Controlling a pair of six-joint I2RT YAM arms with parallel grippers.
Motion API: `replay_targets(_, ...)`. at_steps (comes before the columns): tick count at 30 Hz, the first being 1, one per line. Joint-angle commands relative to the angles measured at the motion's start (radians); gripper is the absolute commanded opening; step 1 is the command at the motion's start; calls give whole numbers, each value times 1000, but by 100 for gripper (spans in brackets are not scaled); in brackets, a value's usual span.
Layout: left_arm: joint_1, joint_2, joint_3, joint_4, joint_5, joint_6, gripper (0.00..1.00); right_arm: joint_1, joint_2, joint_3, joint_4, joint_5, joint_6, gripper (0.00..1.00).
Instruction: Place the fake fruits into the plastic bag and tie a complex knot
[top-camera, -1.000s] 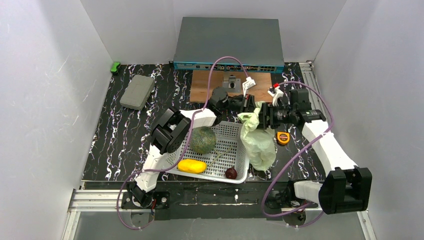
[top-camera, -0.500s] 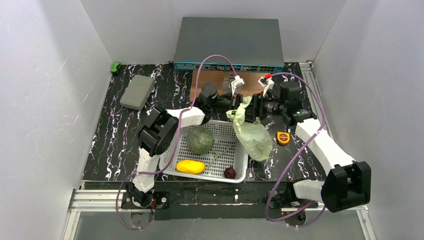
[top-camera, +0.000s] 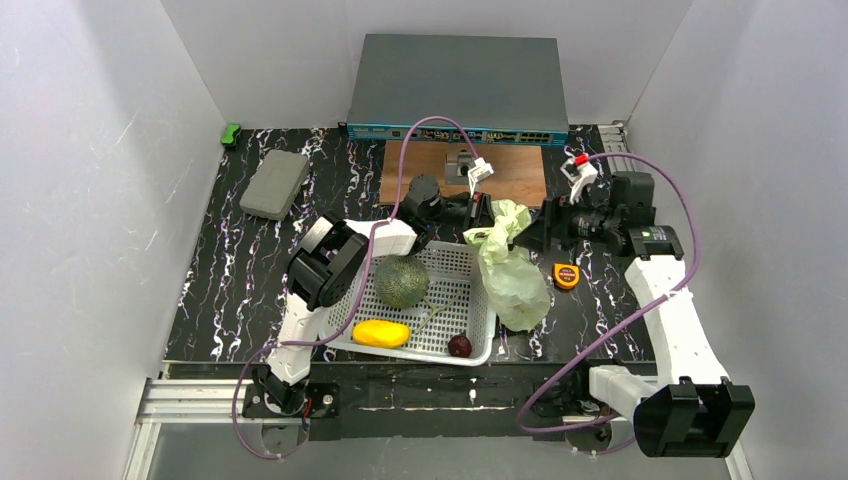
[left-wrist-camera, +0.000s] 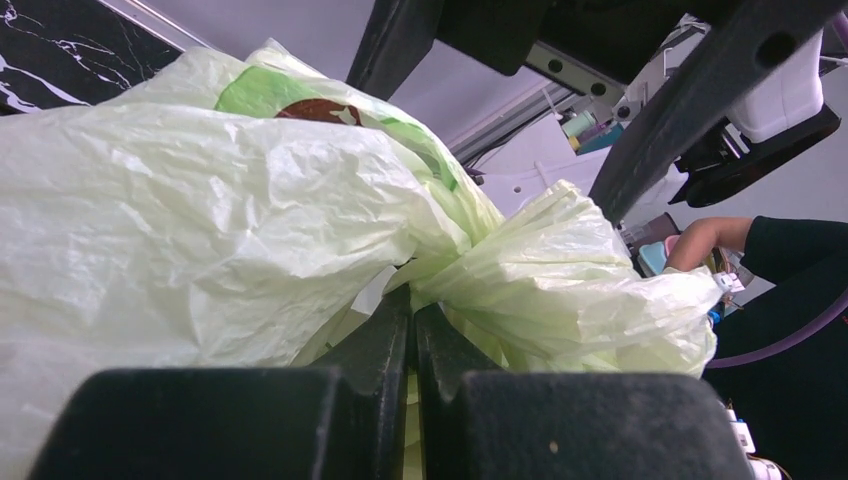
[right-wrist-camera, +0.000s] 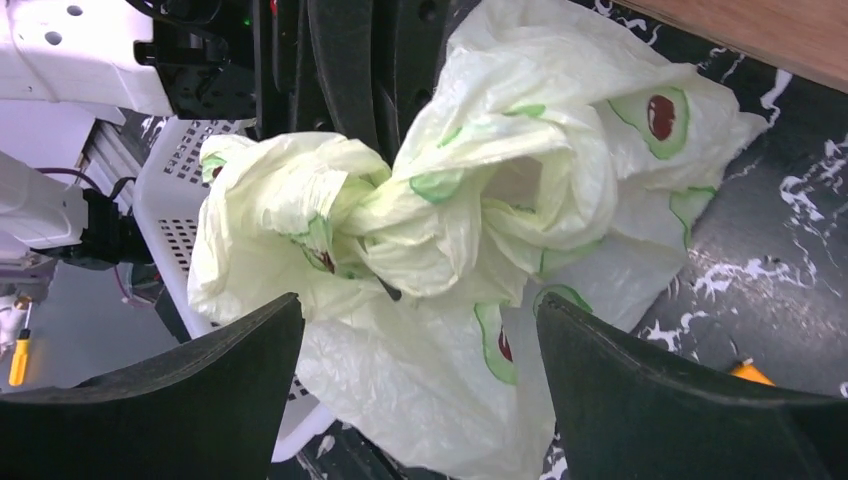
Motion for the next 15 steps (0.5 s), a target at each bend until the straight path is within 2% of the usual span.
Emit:
replay_targets(1, -5, 12, 23, -6, -1, -39, 0, -72, -47, 85, -204, -69, -100, 87)
replay_targets(5, -8, 16, 25, 9, 4, -43, 0, -129, -94, 69, -232, -94, -105, 48)
replay_targets(7, -15, 16, 28, 16, 10, -43, 0, -129, -109, 14, -180, -103, -75, 35)
replay_targets(10, -24, 19, 29, 22, 18, -40, 0, -125, -84, -43, -63, -119, 13, 25)
replay_targets(15, -26, 16, 25, 17, 21, -36, 0, -56, -25, -73, 99, -110, 124, 25)
